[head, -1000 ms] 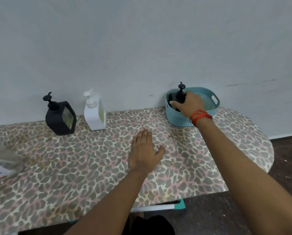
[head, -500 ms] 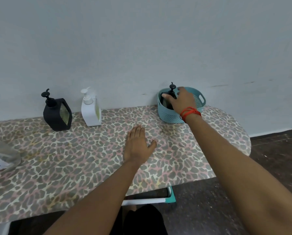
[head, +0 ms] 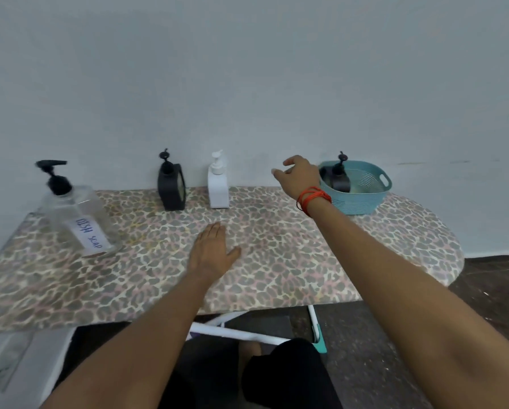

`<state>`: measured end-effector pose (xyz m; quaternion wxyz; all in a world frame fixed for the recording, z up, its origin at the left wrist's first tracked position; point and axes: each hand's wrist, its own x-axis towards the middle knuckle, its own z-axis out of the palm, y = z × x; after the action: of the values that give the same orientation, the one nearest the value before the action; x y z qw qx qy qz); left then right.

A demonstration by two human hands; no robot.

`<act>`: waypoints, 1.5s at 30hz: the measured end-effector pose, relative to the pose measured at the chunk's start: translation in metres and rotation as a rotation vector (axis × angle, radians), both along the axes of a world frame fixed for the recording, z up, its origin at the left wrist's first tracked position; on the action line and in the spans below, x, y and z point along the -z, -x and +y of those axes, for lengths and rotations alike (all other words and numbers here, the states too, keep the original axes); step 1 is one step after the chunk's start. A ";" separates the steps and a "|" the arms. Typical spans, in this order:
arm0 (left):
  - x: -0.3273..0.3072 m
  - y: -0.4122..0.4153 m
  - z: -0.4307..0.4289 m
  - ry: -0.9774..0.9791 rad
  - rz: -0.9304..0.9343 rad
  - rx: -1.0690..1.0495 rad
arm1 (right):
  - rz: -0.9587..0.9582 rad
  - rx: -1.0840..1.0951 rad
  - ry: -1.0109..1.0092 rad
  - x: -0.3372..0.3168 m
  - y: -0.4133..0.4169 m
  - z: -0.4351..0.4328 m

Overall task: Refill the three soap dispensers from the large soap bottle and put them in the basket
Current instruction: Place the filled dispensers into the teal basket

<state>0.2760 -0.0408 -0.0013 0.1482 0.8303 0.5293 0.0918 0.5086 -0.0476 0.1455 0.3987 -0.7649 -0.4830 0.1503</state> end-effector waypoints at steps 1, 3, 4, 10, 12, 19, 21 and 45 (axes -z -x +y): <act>-0.002 0.018 0.003 -0.003 0.007 -0.021 | 0.001 -0.016 0.032 0.000 0.016 0.007; -0.002 0.050 0.009 -0.009 0.008 -0.062 | -0.003 -0.043 0.077 0.000 0.046 0.021; -0.001 0.064 0.012 -0.015 0.005 -0.078 | -0.007 -0.052 0.094 0.001 0.059 0.027; 0.007 0.109 0.017 -0.056 -0.050 -0.081 | -0.064 -0.066 0.216 0.010 0.112 0.066; 0.010 0.111 0.018 -0.066 -0.074 -0.078 | -0.056 -0.045 0.229 0.011 0.124 0.078; 0.014 0.111 0.022 -0.073 -0.101 -0.081 | -0.076 -0.035 0.280 0.022 0.149 0.103; 0.014 0.110 0.022 -0.076 -0.094 -0.086 | -0.081 -0.015 0.276 0.028 0.151 0.106; -0.030 0.022 0.001 0.000 -0.120 -0.026 | -0.067 0.057 0.007 -0.003 0.055 0.006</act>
<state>0.2536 -0.0395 0.0284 0.1785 0.8163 0.5303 0.1435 0.4540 -0.0416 0.1482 0.3836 -0.7845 -0.4736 0.1149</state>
